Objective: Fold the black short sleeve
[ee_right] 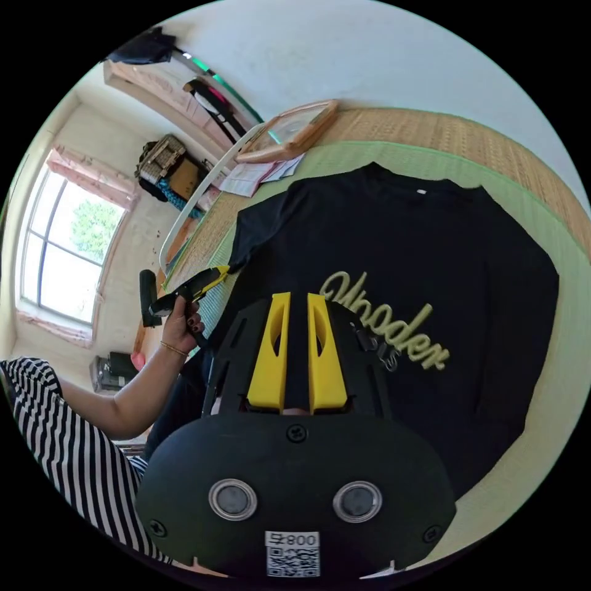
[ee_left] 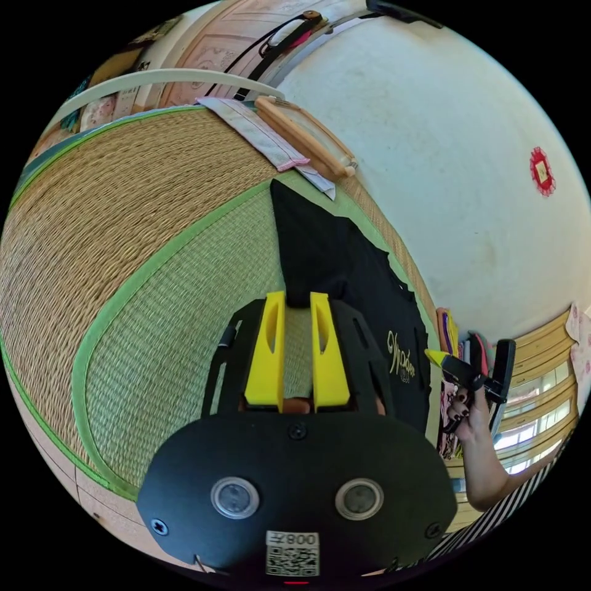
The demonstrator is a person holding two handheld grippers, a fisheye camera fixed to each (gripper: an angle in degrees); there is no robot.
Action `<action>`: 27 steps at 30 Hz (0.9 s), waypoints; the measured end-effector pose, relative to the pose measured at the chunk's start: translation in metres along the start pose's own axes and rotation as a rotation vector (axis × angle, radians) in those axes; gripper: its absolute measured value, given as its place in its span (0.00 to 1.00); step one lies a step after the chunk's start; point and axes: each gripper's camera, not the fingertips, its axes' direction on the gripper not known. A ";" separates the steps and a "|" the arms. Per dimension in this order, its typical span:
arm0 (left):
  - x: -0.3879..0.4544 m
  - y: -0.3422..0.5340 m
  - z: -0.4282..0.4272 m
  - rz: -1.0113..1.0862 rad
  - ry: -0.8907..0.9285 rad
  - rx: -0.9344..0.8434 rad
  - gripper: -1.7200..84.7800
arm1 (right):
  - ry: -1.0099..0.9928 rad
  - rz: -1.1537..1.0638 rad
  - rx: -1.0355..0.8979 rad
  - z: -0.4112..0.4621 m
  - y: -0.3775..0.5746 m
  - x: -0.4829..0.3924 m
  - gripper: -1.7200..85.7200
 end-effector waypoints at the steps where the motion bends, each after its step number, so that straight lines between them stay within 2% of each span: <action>1: -0.009 0.004 0.005 0.002 -0.003 -0.004 0.09 | 0.002 -0.017 -0.009 0.004 -0.013 -0.011 0.09; 9: -0.068 0.026 0.038 0.018 0.078 -0.038 0.04 | 0.079 -0.275 -0.129 0.067 -0.197 -0.168 0.11; 15: -0.107 0.038 0.060 0.010 0.153 -0.043 0.03 | 0.166 -0.361 -0.172 0.110 -0.297 -0.249 0.12; 27: -0.147 0.054 0.096 0.050 0.195 -0.073 0.03 | 0.348 -0.393 -0.202 0.135 -0.366 -0.317 0.09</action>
